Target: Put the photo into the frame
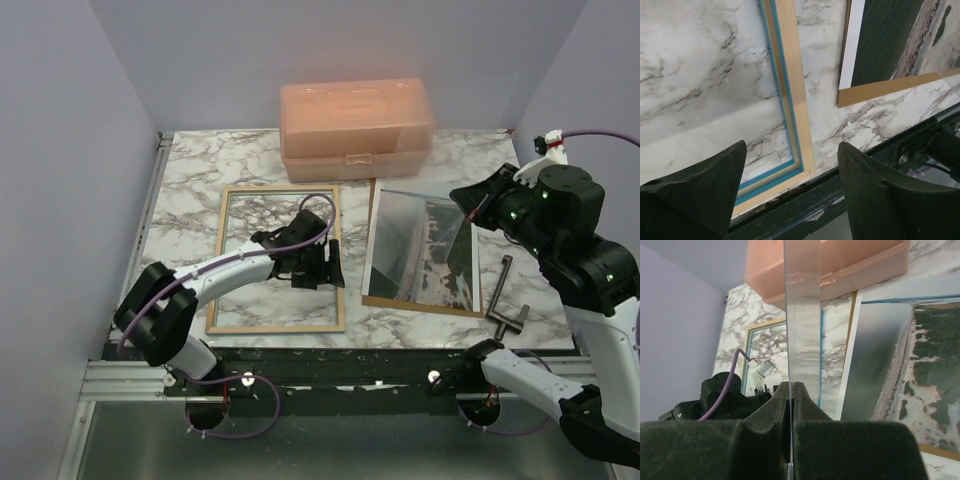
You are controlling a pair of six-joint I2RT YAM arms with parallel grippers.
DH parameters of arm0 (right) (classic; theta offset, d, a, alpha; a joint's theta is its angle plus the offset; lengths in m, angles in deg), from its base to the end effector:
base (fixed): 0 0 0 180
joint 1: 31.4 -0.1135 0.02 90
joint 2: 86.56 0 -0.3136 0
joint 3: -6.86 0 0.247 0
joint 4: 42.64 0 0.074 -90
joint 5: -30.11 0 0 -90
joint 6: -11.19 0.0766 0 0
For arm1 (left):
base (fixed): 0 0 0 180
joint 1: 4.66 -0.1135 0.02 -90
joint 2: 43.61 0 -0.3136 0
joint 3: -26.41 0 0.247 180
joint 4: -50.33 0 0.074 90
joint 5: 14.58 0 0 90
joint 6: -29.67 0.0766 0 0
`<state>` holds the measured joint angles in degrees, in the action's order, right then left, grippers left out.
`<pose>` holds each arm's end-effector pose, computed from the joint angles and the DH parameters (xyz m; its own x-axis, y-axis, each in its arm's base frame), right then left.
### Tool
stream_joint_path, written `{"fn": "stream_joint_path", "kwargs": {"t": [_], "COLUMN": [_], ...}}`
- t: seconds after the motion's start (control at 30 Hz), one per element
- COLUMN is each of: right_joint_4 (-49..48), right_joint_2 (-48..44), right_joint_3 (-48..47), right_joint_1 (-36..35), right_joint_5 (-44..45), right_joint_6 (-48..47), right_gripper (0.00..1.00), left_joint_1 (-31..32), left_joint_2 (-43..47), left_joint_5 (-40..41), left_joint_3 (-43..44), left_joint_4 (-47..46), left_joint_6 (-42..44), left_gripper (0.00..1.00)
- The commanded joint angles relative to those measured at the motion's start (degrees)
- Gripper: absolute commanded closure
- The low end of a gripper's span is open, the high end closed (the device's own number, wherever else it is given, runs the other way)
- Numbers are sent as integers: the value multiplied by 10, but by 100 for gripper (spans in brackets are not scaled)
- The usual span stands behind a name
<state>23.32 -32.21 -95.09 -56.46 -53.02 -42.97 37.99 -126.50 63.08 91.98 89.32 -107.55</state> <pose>0.1363 0.0536 0.5035 -0.4173 0.4466 -0.7915 -0.0905 0.8462 0.5252 0.2092 -0.2150 0.2273 -0.9654 -0.0855 -0.2462 0.0596 0.8472 -0.5279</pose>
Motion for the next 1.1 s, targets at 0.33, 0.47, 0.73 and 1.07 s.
{"fn": "stream_joint_path", "kwargs": {"t": [0.33, 0.47, 0.73, 1.07], "right_joint_4": [68, 67, 65, 64], "right_joint_2": [-26, -29, -33, -36], "right_joint_3": [-32, -30, -15, -13], "right_joint_1": [1, 1, 1, 1], "right_joint_5": [87, 91, 90, 90], "right_joint_6": [-28, -29, -27, -26], "right_gripper": [100, 100, 99, 100], "left_joint_1": [62, 72, 84, 97], "left_joint_2": [-213, -237, -227, -158], "left_joint_5": [108, 125, 124, 83], "left_joint_3": [182, 198, 217, 221], "left_joint_4": [57, 71, 74, 72], "left_joint_6": [15, 14, 20, -12], "left_gripper": [45, 57, 91, 100]}}
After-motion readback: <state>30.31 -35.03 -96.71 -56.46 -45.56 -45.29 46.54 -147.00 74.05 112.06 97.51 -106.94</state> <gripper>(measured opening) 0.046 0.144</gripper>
